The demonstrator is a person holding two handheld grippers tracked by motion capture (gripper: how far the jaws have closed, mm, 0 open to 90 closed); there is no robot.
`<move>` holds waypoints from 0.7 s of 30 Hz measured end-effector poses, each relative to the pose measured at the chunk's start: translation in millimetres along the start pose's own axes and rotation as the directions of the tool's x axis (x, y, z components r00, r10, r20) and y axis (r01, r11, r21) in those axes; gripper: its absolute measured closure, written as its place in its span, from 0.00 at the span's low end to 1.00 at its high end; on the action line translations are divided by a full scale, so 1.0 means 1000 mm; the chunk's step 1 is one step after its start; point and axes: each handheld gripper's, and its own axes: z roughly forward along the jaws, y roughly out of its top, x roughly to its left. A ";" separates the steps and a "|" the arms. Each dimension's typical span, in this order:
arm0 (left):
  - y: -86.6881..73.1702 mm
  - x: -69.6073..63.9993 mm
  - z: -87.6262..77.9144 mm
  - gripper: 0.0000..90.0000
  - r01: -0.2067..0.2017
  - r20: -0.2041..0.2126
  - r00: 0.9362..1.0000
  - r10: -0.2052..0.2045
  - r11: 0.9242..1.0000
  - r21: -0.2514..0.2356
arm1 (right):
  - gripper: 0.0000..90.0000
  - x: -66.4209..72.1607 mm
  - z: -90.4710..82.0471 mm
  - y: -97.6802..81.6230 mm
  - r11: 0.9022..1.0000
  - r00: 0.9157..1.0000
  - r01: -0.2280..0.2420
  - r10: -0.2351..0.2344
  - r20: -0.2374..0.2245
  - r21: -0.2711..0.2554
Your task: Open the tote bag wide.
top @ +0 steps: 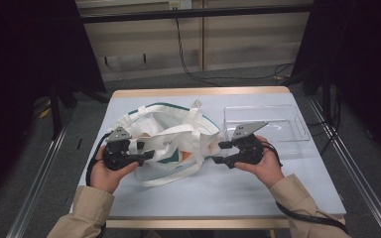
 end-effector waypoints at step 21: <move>0.000 0.002 0.001 0.56 0.001 0.008 1.000 -0.001 1.000 0.003 | 0.59 0.012 0.015 0.063 0.989 0.989 0.103 -0.112 -0.094 -0.102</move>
